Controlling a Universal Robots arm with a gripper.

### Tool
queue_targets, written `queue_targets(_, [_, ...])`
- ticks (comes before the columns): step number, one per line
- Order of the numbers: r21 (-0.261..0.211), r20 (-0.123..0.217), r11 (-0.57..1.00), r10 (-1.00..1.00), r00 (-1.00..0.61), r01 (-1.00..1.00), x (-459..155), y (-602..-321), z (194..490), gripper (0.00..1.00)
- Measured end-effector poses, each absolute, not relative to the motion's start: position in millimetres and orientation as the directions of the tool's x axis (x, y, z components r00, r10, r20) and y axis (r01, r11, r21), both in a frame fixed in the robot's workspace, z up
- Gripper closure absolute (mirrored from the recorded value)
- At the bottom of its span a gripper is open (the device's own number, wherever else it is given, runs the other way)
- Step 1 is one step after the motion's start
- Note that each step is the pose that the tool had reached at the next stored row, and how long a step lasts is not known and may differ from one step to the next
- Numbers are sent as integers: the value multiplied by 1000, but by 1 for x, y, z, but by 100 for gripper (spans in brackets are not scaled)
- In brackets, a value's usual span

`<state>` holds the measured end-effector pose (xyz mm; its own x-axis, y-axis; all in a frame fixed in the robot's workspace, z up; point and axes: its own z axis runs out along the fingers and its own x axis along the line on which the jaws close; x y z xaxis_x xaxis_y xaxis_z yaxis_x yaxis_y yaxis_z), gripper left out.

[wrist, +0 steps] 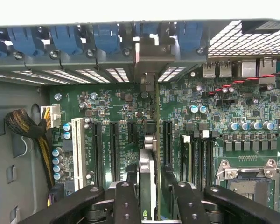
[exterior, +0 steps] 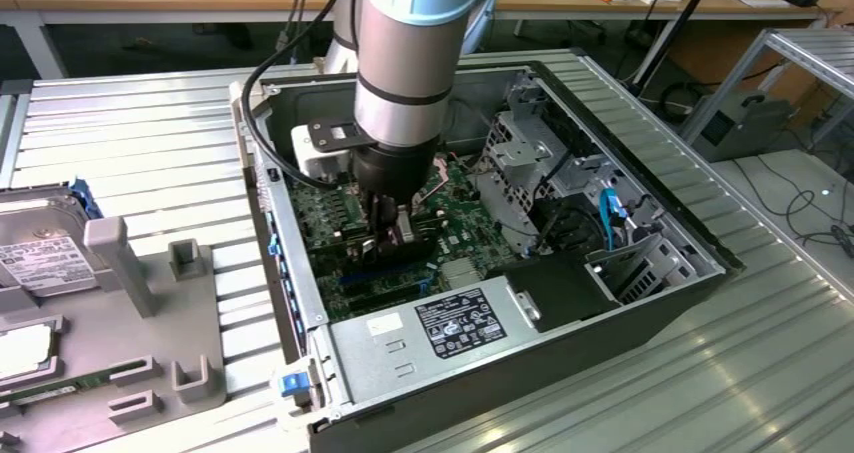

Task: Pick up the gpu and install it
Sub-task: 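Insert the gpu into the slot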

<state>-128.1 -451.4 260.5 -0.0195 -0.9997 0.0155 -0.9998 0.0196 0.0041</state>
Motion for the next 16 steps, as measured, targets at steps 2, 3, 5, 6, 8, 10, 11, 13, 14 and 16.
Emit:
queue_targets(2, [3,17,20,-1000,-20,-1000,-128,-447,284,65])
queue_targets(3, [3,18,20,-1000,-20,-1000,-128,-443,292,67])
queue_targets(5, [3,21,20,-1000,-20,-1000,-128,-439,300,80])
queue_targets(6, [3,23,20,-1000,-20,-1000,-128,-438,300,80])
queue_targets(8, [3,24,19,-1000,-19,-1000,-128,-437,301,89])
queue_targets(10, [7,24,20,-1000,-20,-1000,-119,-437,301,89])
queue_targets(11, [11,24,20,-1000,-19,-1000,-114,-437,300,89])
queue_targets(13, [26,25,20,-1000,-19,-999,-93,-437,300,89])
queue_targets(14, [27,26,20,-999,-19,-999,-91,-437,301,89])
queue_targets(16, [27,26,20,-999,-19,-999,-91,-437,312,89])
